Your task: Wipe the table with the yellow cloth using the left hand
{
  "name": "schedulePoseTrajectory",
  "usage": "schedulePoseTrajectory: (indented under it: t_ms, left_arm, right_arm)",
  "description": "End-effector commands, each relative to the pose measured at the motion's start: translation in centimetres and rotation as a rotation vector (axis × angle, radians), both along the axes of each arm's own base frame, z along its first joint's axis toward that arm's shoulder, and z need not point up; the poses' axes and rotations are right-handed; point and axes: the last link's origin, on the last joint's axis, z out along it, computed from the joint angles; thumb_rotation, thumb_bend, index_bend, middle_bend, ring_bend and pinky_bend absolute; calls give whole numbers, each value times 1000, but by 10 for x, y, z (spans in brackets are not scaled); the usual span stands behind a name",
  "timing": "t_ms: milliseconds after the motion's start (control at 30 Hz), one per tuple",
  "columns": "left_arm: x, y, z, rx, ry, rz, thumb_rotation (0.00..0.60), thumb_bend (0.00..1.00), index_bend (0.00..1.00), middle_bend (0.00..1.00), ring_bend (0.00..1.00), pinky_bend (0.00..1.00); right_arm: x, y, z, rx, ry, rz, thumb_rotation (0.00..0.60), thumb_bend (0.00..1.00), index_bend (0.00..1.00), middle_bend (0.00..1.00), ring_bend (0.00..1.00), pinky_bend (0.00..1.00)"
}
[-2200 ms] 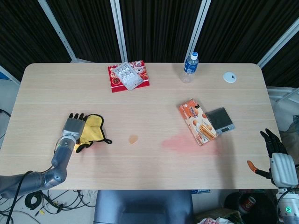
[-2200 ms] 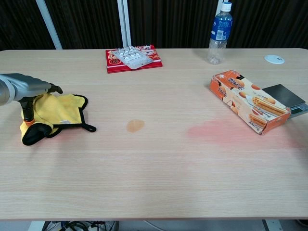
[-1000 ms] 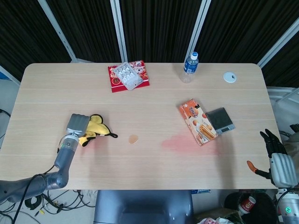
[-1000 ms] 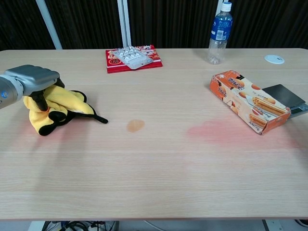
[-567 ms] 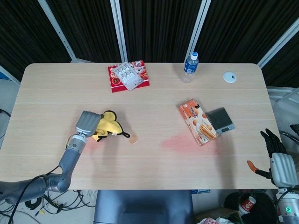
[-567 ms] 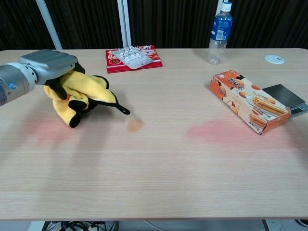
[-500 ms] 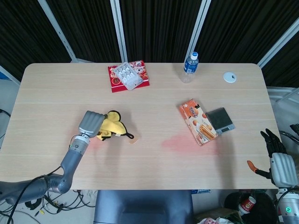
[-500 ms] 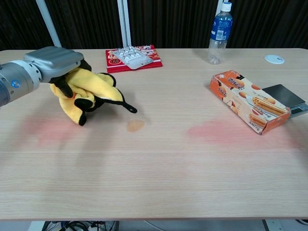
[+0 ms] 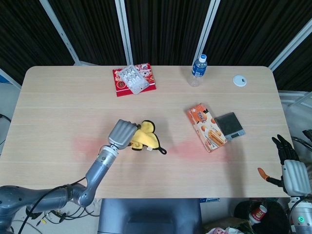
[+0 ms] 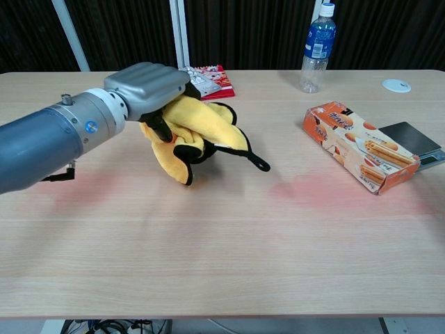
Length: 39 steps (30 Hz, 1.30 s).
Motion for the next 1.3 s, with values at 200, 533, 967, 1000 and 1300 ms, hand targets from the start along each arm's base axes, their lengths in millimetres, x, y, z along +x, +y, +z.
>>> schedulePoseTrajectory:
  t_ms: [200, 533, 967, 1000, 1300]
  left_arm:
    - [2, -3, -32, -32, 74, -36, 600, 446, 682, 707, 623, 726]
    - [-12, -4, -48, -55, 153, -28, 600, 446, 690, 714, 626, 726]
    - [-54, 9, -25, -7, 283, 19, 600, 446, 709, 730, 638, 735]
    - [-58, 11, -21, 1, 289, 28, 600, 446, 709, 730, 638, 735]
    - [-93, 25, 11, 63, 328, 119, 600, 446, 708, 729, 638, 735]
  right_arm:
    - [0, 0, 0, 2, -4, -2, 600, 155, 0, 0, 0, 129]
    - [-1, -1, 0, 2, -5, -5, 600, 156, 0, 0, 0, 129]
    - [0, 0, 0, 4, -3, -1, 600, 156, 0, 0, 0, 129]
    - [0, 0, 0, 4, -2, -1, 600, 155, 0, 0, 0, 129]
    - [0, 0, 0, 5, -4, -1, 600, 155, 0, 0, 0, 129]
